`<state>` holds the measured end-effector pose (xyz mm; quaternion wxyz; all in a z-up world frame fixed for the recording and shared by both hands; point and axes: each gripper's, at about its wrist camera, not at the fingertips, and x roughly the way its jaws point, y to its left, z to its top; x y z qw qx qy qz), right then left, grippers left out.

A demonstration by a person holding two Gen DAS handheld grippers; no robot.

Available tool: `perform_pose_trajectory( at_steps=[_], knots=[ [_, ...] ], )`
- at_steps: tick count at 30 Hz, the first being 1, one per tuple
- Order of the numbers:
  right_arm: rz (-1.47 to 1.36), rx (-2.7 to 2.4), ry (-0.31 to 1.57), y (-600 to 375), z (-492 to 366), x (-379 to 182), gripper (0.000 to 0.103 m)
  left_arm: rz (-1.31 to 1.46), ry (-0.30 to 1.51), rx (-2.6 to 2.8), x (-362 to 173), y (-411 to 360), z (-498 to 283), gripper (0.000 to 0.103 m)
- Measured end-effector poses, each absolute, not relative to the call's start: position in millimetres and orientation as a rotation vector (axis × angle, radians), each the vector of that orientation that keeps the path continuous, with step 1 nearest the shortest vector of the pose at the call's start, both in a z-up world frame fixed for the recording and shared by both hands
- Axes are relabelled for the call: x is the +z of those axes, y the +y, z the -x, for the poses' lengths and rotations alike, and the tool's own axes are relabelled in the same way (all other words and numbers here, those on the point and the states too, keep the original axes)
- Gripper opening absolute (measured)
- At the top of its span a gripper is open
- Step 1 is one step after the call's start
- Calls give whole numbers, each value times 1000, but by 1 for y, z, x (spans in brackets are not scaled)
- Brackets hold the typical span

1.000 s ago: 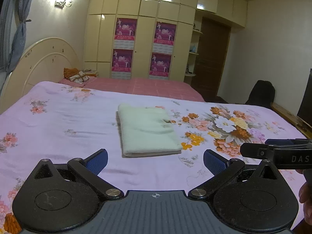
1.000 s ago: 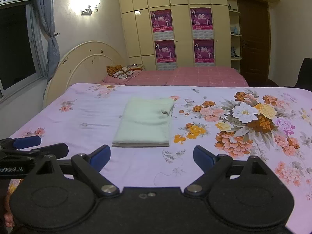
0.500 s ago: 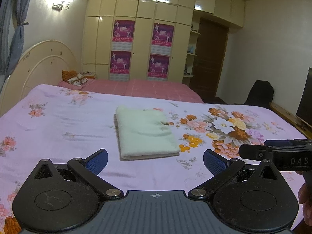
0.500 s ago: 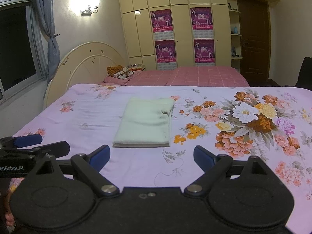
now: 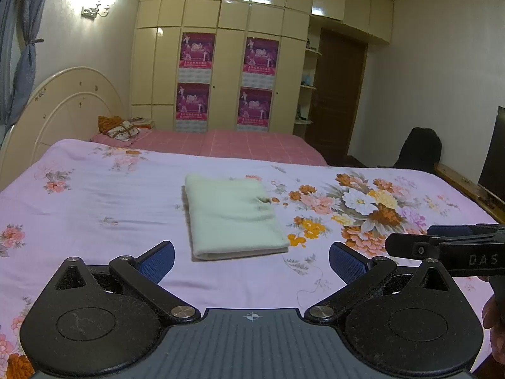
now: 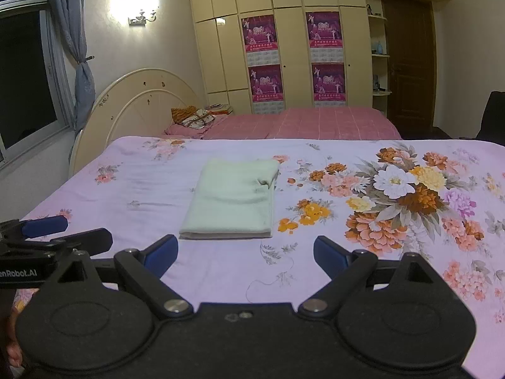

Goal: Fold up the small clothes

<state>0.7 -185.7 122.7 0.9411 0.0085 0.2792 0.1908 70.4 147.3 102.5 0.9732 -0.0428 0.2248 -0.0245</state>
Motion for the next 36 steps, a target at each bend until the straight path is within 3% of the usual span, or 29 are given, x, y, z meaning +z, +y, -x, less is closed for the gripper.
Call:
perform_pose_trajectory(
  at_steps=[36],
  knots=[
    [-8, 379, 573, -188, -4, 118, 93, 69, 395, -42, 101, 155, -71, 103]
  ],
)
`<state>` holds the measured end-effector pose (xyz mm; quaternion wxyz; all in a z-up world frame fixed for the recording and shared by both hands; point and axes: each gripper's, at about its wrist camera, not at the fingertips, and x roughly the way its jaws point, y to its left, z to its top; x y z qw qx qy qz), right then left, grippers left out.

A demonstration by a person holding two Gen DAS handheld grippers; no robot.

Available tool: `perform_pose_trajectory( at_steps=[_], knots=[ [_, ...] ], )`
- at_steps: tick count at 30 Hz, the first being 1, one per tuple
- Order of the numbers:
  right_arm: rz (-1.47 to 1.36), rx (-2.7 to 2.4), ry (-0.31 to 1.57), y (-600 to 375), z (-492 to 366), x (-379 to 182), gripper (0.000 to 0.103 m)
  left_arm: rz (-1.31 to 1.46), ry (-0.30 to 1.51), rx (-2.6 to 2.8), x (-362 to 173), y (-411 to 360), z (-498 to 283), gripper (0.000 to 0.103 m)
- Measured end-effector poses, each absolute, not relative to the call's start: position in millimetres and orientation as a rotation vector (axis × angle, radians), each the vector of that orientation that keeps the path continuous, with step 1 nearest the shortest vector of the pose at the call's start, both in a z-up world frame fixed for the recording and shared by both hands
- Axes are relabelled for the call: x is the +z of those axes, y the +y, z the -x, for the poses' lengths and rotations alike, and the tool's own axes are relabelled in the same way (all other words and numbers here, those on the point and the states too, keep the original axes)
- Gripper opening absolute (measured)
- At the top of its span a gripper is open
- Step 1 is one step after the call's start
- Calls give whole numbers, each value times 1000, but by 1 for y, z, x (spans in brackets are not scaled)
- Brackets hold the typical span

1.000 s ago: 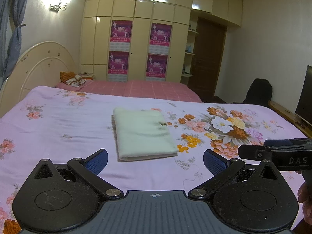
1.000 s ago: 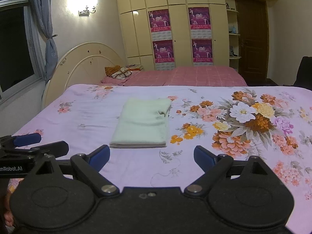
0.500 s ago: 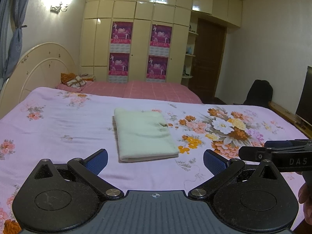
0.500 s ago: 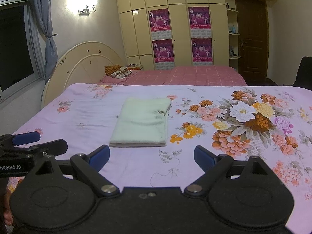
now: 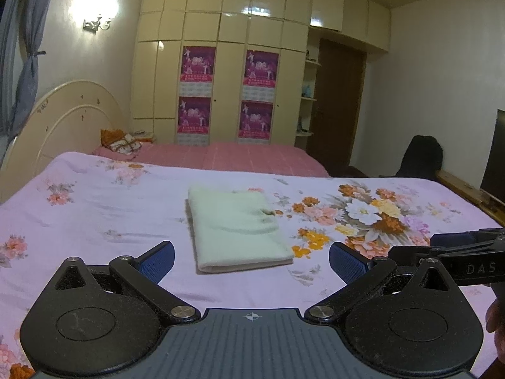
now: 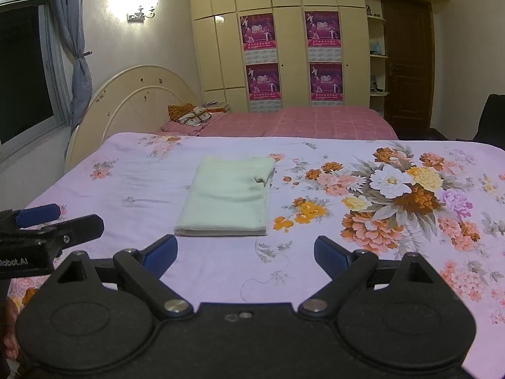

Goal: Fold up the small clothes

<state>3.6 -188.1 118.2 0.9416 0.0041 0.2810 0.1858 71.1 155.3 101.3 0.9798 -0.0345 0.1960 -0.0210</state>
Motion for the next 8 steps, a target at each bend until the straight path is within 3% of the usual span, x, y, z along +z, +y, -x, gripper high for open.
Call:
perform_pose_trajectory(
  at_steps=[8],
  knots=[
    [5, 390, 571, -187, -5, 117, 93, 84, 392, -42, 100, 158, -74, 103]
  ],
)
